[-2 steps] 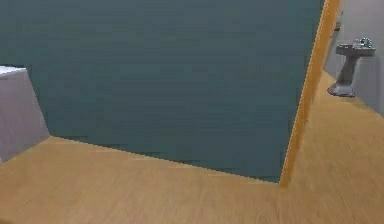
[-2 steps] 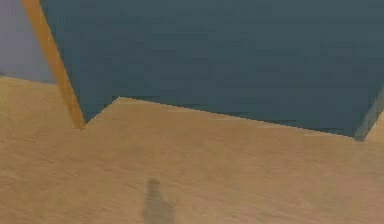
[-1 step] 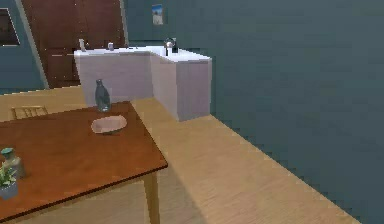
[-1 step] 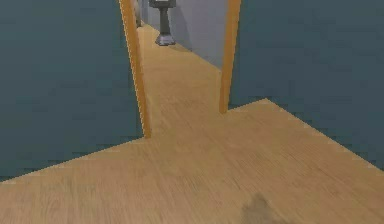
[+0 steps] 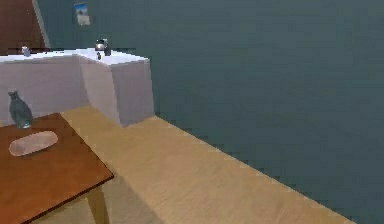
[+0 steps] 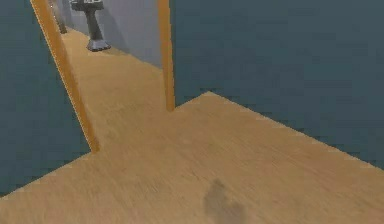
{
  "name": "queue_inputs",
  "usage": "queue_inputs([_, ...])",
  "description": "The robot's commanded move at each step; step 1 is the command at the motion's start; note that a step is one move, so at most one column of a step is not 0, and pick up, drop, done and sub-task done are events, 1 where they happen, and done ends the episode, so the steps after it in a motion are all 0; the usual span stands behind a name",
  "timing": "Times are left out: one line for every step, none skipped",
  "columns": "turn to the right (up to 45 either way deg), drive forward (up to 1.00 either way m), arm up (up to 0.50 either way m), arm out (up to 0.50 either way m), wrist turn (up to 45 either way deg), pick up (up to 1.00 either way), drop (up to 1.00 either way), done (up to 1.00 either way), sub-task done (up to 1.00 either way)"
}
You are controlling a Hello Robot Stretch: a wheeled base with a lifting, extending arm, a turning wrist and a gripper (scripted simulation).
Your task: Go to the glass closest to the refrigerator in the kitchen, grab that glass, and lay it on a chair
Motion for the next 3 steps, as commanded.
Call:
queue_inputs([3.0,0.00,0.00,0.00,0.0,0.00,0.00,0.00,0.00])
queue_inputs([0.0,0.95,0.00,0.00,0.0,0.00,0.00,0.00,0.00])
queue_inputs([-45.0,0.00,0.00,0.00,0.0,0.00,0.00,0.00,0.00])
